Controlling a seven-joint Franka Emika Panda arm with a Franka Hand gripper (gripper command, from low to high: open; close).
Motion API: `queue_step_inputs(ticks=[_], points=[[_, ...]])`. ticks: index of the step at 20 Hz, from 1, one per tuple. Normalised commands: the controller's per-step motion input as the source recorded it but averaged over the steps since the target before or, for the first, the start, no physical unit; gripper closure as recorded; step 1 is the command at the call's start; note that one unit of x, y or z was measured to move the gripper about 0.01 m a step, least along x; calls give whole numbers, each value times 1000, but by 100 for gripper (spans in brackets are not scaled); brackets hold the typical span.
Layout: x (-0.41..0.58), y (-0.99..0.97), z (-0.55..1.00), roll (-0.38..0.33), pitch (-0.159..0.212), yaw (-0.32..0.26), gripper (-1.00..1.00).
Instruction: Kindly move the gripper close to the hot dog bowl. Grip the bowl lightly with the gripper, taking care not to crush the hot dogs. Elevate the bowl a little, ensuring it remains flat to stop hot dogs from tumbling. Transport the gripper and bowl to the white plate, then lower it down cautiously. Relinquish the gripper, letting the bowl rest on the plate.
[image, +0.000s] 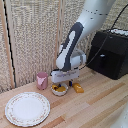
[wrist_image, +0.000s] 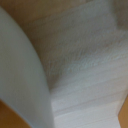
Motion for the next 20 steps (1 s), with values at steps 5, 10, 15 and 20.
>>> queue_step_inputs(ticks=[5,10,15,20], points=[[-2,31,-29,-15,0,0,100],[5,17,0,-5,-30,0,100],[0,0,2,1,-96,25,100],[-37,-11,165,37,-17,65,100]])
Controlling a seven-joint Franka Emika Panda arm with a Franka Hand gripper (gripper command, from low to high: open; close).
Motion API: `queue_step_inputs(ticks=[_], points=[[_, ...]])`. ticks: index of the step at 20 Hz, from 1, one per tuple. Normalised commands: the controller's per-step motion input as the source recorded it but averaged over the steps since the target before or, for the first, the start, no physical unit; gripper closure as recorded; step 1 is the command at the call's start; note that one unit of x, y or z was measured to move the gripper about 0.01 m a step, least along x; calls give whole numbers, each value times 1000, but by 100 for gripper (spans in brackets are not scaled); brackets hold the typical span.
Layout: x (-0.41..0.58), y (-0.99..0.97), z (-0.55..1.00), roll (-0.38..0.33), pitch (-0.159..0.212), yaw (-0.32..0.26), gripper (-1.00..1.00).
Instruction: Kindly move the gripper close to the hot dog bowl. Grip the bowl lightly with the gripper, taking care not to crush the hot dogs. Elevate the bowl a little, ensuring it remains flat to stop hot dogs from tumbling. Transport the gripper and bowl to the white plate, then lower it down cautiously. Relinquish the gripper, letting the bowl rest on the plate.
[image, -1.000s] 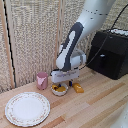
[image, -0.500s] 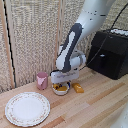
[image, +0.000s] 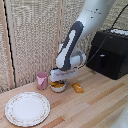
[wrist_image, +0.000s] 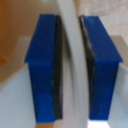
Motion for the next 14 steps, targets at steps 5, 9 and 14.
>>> queue_step_inputs(ticks=[5,9,14], points=[[1,-147,490,110,1,75,100],[74,-288,701,142,12,91,100],[190,-341,763,152,4,80,100]])
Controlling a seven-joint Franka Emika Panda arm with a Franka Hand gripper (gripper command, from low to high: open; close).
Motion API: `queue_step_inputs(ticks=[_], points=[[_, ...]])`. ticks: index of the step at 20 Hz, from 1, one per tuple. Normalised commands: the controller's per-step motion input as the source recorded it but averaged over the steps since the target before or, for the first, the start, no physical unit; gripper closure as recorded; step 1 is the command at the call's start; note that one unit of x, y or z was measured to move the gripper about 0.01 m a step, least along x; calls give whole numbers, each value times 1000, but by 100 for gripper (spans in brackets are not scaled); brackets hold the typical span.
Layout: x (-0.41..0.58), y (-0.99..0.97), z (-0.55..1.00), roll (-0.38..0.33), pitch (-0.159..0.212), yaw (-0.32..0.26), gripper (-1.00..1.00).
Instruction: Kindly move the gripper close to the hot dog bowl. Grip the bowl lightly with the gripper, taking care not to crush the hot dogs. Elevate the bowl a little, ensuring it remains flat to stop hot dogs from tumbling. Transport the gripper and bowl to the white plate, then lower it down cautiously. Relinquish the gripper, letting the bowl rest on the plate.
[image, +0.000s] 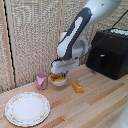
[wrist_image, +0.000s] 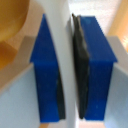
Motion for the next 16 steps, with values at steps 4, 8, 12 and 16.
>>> queue_step_inputs(ticks=[4,8,12,16], points=[[265,-60,730,161,24,77,100],[295,426,661,133,64,85,100],[229,624,513,128,44,63,100],[137,755,338,67,29,52,100]])
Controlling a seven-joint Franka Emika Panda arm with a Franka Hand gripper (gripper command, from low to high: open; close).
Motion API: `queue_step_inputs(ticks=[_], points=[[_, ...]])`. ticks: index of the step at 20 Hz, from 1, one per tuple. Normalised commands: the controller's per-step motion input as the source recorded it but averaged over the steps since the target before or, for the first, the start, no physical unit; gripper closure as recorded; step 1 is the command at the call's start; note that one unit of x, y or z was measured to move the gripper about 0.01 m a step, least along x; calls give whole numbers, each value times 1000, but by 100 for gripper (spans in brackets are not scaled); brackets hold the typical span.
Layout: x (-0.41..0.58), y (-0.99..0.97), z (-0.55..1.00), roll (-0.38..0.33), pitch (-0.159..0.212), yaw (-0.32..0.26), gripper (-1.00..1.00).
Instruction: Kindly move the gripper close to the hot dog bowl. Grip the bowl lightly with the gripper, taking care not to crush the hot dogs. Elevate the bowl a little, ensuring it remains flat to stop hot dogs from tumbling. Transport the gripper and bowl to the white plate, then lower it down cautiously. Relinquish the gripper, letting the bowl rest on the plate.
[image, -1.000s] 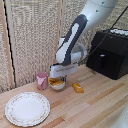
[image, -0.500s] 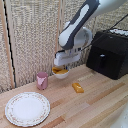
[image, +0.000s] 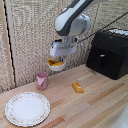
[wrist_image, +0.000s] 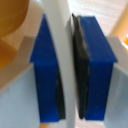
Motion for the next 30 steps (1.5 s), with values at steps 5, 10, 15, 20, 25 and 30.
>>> queue_step_inputs(ticks=[5,10,15,20,25,30], points=[[87,821,54,4,22,62,100],[28,939,-139,-8,5,0,100],[5,930,-181,-10,0,-21,100],[41,731,-239,-14,0,-13,100],[62,370,-345,-48,20,-3,100],[143,125,-402,-53,12,0,100]])
